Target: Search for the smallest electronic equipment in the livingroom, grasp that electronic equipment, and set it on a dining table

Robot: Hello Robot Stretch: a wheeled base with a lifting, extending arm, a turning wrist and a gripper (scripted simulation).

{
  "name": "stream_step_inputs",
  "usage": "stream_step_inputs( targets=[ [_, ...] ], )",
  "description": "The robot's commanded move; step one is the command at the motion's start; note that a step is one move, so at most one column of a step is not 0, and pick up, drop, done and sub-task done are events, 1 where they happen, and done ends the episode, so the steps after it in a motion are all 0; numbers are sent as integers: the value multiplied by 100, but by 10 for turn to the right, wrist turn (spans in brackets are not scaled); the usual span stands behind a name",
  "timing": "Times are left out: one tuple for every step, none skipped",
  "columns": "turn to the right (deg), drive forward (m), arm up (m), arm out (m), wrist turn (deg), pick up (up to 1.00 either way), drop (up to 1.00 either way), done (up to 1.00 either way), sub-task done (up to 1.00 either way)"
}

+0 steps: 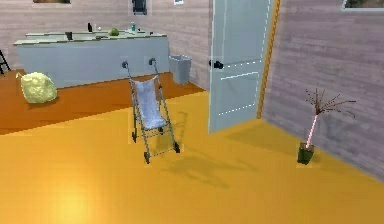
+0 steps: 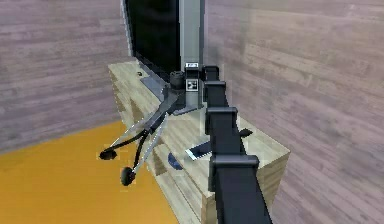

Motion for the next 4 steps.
stream_step_inputs(
  targets=[
    [0,0,0,0,450,0,0,0,0],
    [0,0,0,0,450,0,0,0,0],
    [0,0,0,0,450,0,0,0,0],
    [0,0,0,0,90,0,0,0,0]
  ],
)
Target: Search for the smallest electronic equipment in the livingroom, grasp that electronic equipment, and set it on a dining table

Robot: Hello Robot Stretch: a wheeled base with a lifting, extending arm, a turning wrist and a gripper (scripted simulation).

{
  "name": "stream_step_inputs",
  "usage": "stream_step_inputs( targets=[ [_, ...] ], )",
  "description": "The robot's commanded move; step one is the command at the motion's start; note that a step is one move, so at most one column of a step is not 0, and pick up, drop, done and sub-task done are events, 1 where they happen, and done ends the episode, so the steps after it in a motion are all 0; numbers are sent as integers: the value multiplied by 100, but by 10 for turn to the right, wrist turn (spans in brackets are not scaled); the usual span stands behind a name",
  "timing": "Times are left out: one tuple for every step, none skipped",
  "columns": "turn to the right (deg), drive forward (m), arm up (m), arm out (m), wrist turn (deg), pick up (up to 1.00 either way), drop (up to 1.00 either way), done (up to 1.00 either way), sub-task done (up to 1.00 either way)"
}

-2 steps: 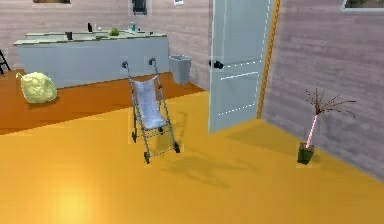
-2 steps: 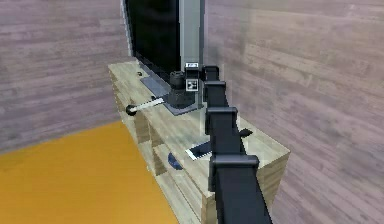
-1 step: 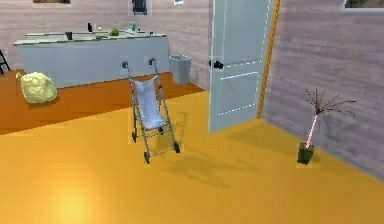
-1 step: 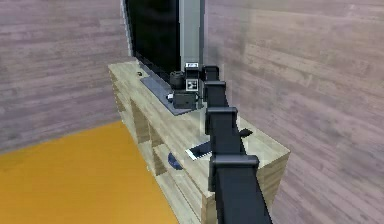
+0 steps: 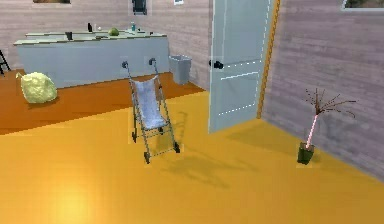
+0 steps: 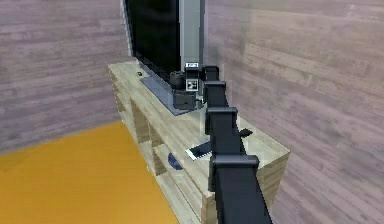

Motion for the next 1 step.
stream_step_inputs(
  targets=[
    [0,0,-30,0,0,0,0,0,0]
  ],
)
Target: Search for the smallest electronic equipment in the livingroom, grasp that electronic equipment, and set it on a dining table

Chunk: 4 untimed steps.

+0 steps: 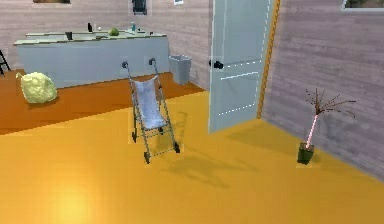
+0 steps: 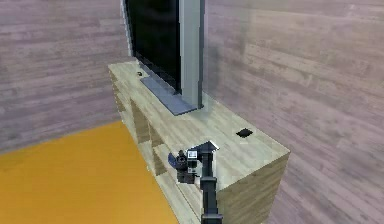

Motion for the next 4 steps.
stream_step_inputs(
  targets=[
    [0,0,0,0,0,100,0,0,0],
    [0,0,10,0,0,0,0,0,0],
    [0,0,24,0,0,0,0,0,0],
    [0,0,0,0,-450,0,0,0,0]
  ],
)
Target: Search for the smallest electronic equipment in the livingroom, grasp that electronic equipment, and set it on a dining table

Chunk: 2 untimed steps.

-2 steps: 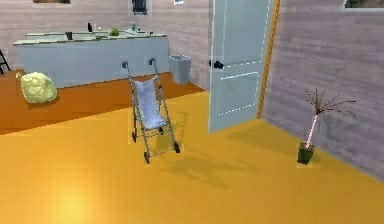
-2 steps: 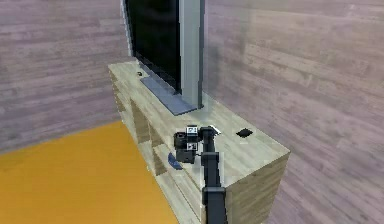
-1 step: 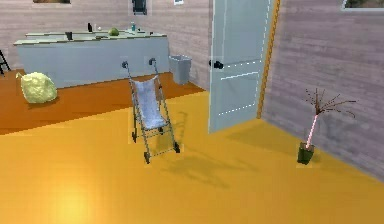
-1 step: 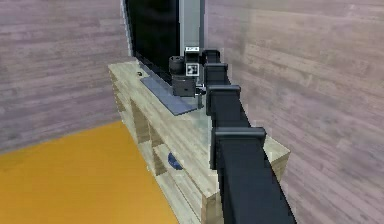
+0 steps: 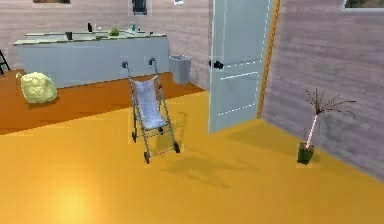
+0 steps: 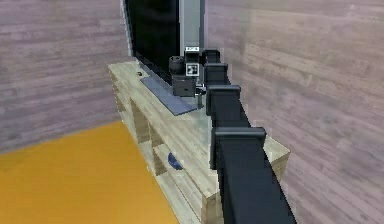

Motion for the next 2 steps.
stream_step_inputs(
  targets=[
    [0,0,0,0,-450,0,0,0,0],
    [-360,0,0,0,0,0,0,0,0]
  ],
)
